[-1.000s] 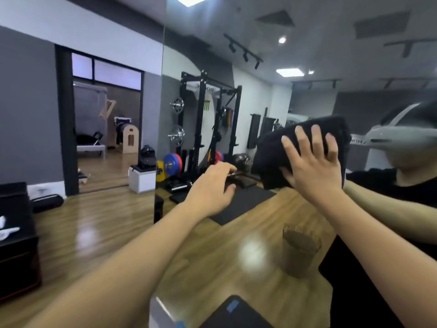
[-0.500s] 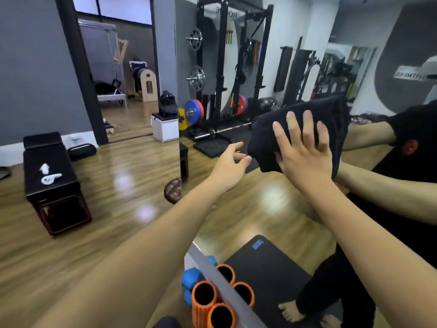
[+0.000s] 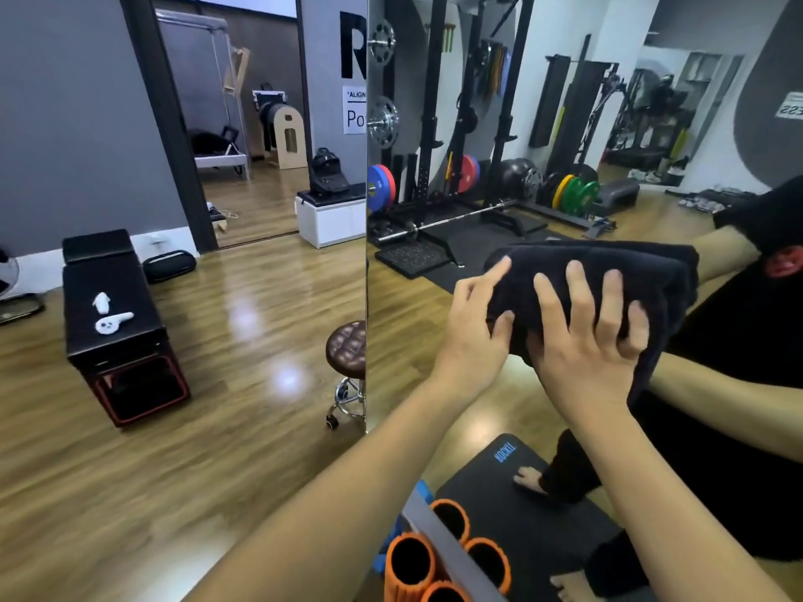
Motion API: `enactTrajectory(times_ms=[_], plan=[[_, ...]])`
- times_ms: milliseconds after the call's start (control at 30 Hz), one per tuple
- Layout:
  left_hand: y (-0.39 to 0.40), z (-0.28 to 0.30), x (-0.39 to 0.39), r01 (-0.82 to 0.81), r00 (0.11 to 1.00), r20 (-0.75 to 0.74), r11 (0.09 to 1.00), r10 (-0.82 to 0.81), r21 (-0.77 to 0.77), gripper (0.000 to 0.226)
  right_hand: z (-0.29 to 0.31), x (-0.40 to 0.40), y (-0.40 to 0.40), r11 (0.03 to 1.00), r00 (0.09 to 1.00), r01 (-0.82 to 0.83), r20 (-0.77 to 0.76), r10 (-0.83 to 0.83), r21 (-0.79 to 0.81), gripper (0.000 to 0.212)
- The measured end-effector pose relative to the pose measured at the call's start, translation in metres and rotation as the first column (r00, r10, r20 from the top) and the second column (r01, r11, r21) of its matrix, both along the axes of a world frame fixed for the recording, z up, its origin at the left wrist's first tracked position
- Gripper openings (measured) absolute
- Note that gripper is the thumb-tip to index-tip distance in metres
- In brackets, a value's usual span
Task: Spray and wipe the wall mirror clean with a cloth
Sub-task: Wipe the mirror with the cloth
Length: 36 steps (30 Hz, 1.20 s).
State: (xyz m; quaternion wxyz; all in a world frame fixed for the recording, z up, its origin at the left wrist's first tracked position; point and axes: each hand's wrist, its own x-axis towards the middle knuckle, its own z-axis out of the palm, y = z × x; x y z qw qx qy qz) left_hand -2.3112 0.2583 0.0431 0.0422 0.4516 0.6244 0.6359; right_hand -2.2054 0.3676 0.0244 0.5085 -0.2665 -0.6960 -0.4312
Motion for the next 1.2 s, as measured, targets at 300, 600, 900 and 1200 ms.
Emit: enactTrajectory(times_ms=[300,600,900,1200], plan=[[0.019,-0.020,-0.094,0.102,0.976,-0.197,0.994,-0.091,0.047,0.049,-0.013,-0.081,-0.004,0.998,0.994,0.014,-0.107,-0.020,-0.059,0.053],[0.021,-0.062,-0.208,0.042,0.988,-0.152,0.997,-0.031,0.066,0.044,-0.034,-0.187,-0.016,0.986,0.995,0.067,0.085,-0.054,-0.151,0.053],[0.013,-0.117,-0.250,-0.025,0.966,0.256,0.997,0.043,-0.072,0.040,-0.088,-0.244,-0.015,0.990,0.939,0.068,0.343,-0.021,-0.125,0.050],[0.017,-0.165,-0.233,0.091,0.116,0.988,0.989,0.107,-0.118,0.014,-0.150,-0.236,-0.022,0.962,0.823,0.030,0.553,0.130,-0.271,0.049]])
